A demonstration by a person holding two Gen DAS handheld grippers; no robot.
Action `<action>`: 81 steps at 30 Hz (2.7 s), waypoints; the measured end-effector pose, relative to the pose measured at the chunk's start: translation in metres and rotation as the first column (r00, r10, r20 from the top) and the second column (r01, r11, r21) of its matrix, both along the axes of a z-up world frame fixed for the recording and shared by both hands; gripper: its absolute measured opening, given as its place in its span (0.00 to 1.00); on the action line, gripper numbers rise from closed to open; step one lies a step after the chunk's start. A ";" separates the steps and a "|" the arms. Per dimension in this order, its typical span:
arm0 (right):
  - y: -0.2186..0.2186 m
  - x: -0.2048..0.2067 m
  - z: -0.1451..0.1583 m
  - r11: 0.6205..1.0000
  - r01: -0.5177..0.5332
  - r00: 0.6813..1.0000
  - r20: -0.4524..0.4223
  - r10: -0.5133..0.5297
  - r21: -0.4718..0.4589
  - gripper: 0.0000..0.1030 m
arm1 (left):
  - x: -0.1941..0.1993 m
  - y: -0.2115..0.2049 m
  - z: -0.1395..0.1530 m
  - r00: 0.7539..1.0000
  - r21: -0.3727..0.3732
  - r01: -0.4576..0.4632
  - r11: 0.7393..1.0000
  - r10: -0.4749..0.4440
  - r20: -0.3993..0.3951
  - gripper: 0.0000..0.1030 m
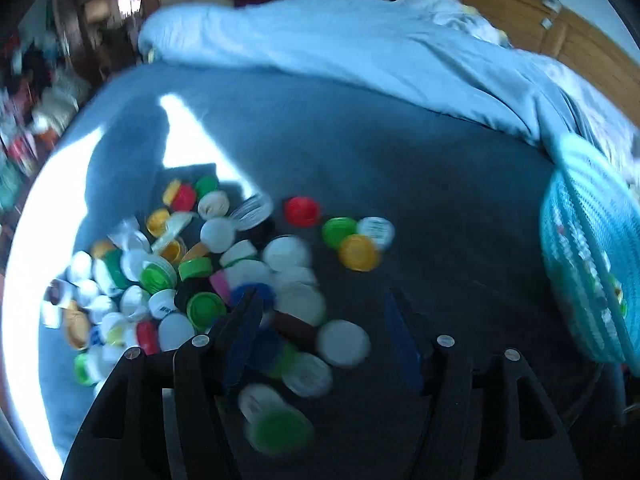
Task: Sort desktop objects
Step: 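Open both tools to drop the caps into the basket, then move both open tools back over the pile of caps, then grasp a white QR-printed cap with the left tool while the right tool grasps a clear cap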
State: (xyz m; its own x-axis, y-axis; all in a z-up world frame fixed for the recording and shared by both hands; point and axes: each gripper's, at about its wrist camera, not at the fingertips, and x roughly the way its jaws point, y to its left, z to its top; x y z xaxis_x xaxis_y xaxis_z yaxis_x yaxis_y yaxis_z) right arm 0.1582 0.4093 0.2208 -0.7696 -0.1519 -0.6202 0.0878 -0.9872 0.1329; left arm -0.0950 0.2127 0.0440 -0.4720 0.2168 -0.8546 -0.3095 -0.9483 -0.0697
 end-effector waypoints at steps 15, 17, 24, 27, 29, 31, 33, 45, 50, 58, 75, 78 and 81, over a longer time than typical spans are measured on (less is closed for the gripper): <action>-0.176 -0.221 -0.065 0.960 -0.279 0.936 0.214 0.280 -0.038 0.81 | -0.056 -0.223 -0.073 0.989 0.621 -0.073 0.780 -0.022 0.143 0.43; -0.206 -0.226 -0.069 0.943 -0.329 0.912 0.244 0.331 -0.049 0.81 | -0.047 -0.255 -0.071 0.986 0.636 -0.140 0.759 0.049 0.159 0.46; -0.286 -0.258 -0.086 0.872 -0.451 0.812 0.320 0.489 -0.190 0.82 | 0.018 -0.333 -0.084 0.931 0.709 -0.365 0.603 0.215 0.295 0.44; -0.331 -0.304 -0.119 0.717 -0.473 0.711 0.260 0.654 -0.512 0.84 | 0.045 -0.344 -0.080 0.904 0.708 -0.428 0.562 0.250 0.347 0.44; -0.356 -0.335 -0.151 0.571 -0.400 0.650 0.216 0.728 -0.717 0.88 | 0.057 -0.348 -0.077 0.895 0.721 -0.447 0.530 0.263 0.361 0.45; -0.383 -0.367 -0.207 0.342 -0.192 0.562 0.183 0.807 -0.920 0.95 | 0.065 -0.355 -0.072 0.886 0.715 -0.464 0.523 0.266 0.380 0.45; -0.387 -0.383 -0.262 0.194 0.039 0.563 0.182 0.806 -0.980 0.81 | 0.071 -0.358 -0.069 0.875 0.704 -0.484 0.520 0.268 0.404 0.45; -0.249 -0.334 -0.190 0.631 -0.141 0.688 0.383 0.617 -0.763 0.87 | 0.065 -0.343 -0.046 0.789 0.333 -0.614 0.716 0.559 0.254 0.49; -0.255 -0.295 -0.141 0.820 -0.356 0.735 0.407 0.542 -0.448 0.79 | 0.046 -0.313 -0.038 0.816 0.119 -0.576 0.809 0.578 0.020 0.49; -0.250 -0.268 -0.138 0.890 -0.380 0.775 0.439 0.455 -0.251 0.62 | 0.034 -0.283 -0.057 0.837 -0.053 -0.547 0.835 0.548 -0.008 0.49; -0.182 -0.314 -0.158 0.983 -0.183 0.883 0.442 0.160 0.009 0.31 | 0.033 -0.250 -0.029 0.889 -0.069 -0.457 0.887 0.457 -0.021 0.25; -0.184 -0.333 -0.182 0.978 -0.208 0.843 0.507 0.178 0.003 0.39 | 0.028 -0.256 -0.034 0.884 -0.058 -0.466 0.883 0.467 0.008 0.25; -0.195 -0.337 -0.187 0.969 -0.243 0.838 0.512 0.191 0.036 0.50 | 0.030 -0.246 -0.029 0.882 -0.041 -0.471 0.881 0.472 0.017 0.25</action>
